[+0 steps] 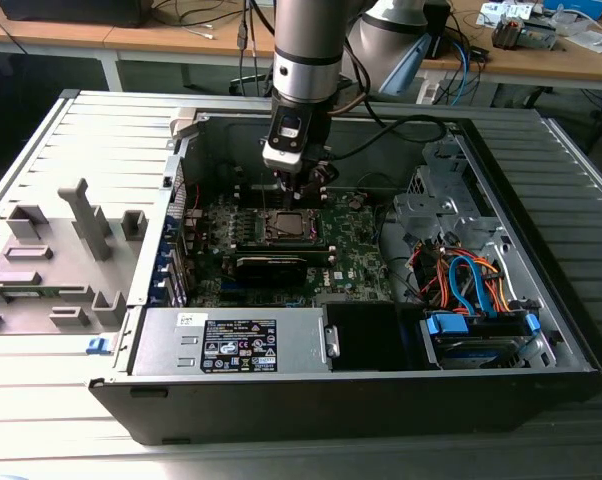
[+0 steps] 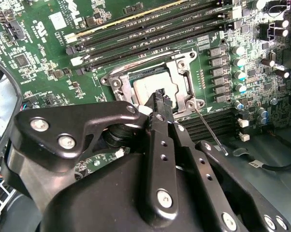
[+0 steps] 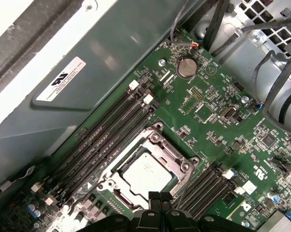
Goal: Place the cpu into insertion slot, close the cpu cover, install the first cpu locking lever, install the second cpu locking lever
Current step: 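Install the first cpu locking lever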
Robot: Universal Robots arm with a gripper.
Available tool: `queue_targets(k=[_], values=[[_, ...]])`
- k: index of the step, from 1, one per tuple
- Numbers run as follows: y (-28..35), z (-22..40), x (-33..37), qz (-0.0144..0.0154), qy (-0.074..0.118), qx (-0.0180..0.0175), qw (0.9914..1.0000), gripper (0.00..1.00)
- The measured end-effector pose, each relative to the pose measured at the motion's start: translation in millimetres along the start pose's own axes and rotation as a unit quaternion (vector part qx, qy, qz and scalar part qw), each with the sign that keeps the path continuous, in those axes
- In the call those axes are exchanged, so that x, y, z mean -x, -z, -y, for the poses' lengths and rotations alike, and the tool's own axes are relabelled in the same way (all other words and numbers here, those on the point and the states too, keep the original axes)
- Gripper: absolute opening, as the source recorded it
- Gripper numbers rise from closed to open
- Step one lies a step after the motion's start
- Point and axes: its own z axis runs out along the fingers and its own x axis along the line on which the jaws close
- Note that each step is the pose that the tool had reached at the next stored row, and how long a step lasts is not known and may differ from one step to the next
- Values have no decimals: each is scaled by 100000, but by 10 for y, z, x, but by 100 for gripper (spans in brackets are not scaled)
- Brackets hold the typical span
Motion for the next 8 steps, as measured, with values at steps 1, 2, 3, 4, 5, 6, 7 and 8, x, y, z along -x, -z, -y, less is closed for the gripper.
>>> queue_targets(k=[1, 2, 3, 4, 5, 6, 7, 8], values=[[0, 0, 0, 11, 199, 4, 100000, 11], [0, 0, 0, 23, 368, 8, 99999, 11], [0, 0, 0, 30, 494, 13, 99999, 11], [0, 0, 0, 39, 641, 16, 99998, 11], [0, 0, 0, 45, 760, 21, 99997, 11], [0, 0, 0, 53, 879, 24, 99996, 11], [0, 0, 0, 69, 1176, 33, 99993, 11], [0, 0, 0, 84, 1373, 36, 99991, 11]])
